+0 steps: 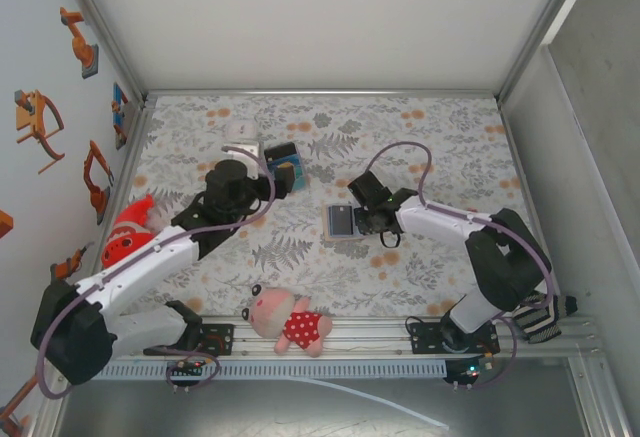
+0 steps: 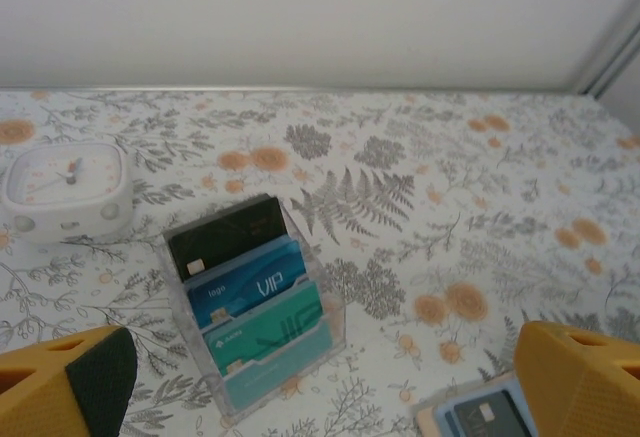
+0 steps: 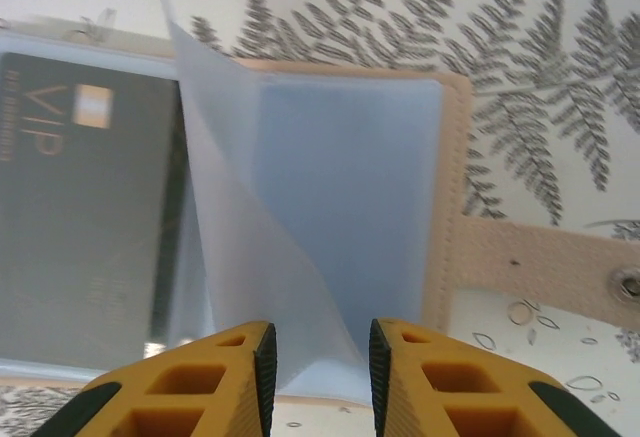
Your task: Take the credit cards out of the card holder
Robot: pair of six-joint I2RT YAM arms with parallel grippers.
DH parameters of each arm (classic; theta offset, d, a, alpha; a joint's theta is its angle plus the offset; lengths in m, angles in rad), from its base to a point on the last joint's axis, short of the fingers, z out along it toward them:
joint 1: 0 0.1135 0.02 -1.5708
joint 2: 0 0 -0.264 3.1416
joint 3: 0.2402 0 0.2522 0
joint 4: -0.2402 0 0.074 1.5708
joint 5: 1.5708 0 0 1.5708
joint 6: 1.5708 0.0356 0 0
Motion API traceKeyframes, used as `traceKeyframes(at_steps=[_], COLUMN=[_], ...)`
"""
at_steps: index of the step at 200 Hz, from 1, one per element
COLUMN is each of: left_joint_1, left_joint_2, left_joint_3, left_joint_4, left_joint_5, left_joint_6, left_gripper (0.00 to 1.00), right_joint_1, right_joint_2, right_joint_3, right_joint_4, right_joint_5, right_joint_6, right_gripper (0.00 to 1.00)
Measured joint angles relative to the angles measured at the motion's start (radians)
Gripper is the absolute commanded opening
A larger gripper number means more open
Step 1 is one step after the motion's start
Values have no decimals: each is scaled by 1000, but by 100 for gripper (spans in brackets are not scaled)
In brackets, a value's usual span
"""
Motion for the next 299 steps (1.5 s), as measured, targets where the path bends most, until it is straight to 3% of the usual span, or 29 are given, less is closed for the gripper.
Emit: traceKeyframes(at_steps=[104, 168, 223, 299], left_joint_1=[-205, -218, -218, -218], left_joint_2=[342, 512, 604, 639], left_joint_3=[107, 130, 142, 167], left_joint_4=[-51, -34, -8, -10], left_joint_5=[-98, -104, -104, -111], left_joint_6=[140, 140, 132, 131], left_gripper=[97, 97, 97, 97], right_joint_1=[-155, -177, -197, -211], right_joint_2=[-140, -171, -63, 50], right_joint_3=[-94, -94, -92, -84], right_joint_4=[7, 94, 206, 291], right_joint_5=[-61, -225, -423, -558], right_joint_6=[48, 63, 99, 138], right_gripper=[30, 29, 23, 18])
